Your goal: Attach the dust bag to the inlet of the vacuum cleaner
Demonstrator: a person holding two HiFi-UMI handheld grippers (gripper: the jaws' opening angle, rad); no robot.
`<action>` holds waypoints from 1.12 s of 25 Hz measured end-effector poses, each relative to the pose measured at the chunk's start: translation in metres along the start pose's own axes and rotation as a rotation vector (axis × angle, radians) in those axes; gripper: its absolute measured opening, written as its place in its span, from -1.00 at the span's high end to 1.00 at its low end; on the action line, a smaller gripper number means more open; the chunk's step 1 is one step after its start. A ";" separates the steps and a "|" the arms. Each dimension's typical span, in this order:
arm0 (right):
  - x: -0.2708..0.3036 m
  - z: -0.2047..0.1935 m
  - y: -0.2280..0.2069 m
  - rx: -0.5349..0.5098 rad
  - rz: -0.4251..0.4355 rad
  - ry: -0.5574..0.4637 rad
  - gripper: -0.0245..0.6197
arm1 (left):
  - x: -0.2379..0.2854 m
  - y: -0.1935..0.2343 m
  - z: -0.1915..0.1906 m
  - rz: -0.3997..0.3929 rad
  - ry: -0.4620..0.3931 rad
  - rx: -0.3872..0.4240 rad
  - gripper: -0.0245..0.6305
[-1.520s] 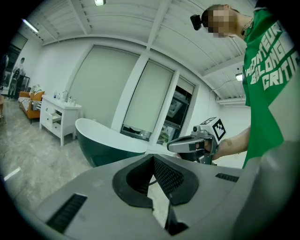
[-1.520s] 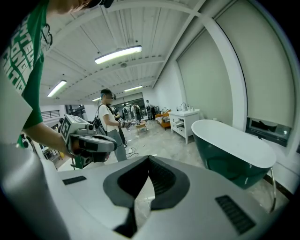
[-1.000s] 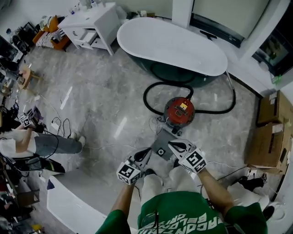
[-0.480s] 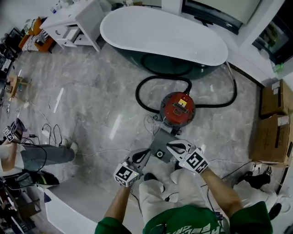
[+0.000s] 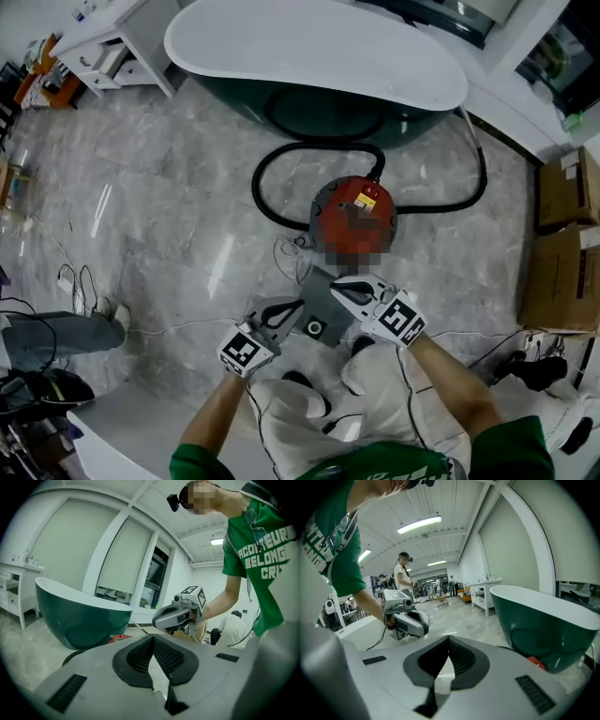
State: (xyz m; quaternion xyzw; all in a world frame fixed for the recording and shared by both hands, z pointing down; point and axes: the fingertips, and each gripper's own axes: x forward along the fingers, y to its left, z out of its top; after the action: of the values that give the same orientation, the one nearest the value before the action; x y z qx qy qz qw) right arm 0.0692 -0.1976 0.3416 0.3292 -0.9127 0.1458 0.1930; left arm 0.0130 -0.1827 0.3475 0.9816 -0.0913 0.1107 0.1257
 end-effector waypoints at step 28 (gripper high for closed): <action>0.122 -0.168 0.003 -0.145 0.026 -0.298 0.90 | 0.050 0.076 -0.231 -0.116 -0.114 0.172 0.92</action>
State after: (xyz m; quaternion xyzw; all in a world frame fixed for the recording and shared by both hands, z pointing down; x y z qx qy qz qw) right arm 0.0239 -0.1954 0.5444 0.3208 -0.9435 0.0317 0.0766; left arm 0.0007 -0.2005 0.5950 0.9971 -0.0316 0.0549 0.0420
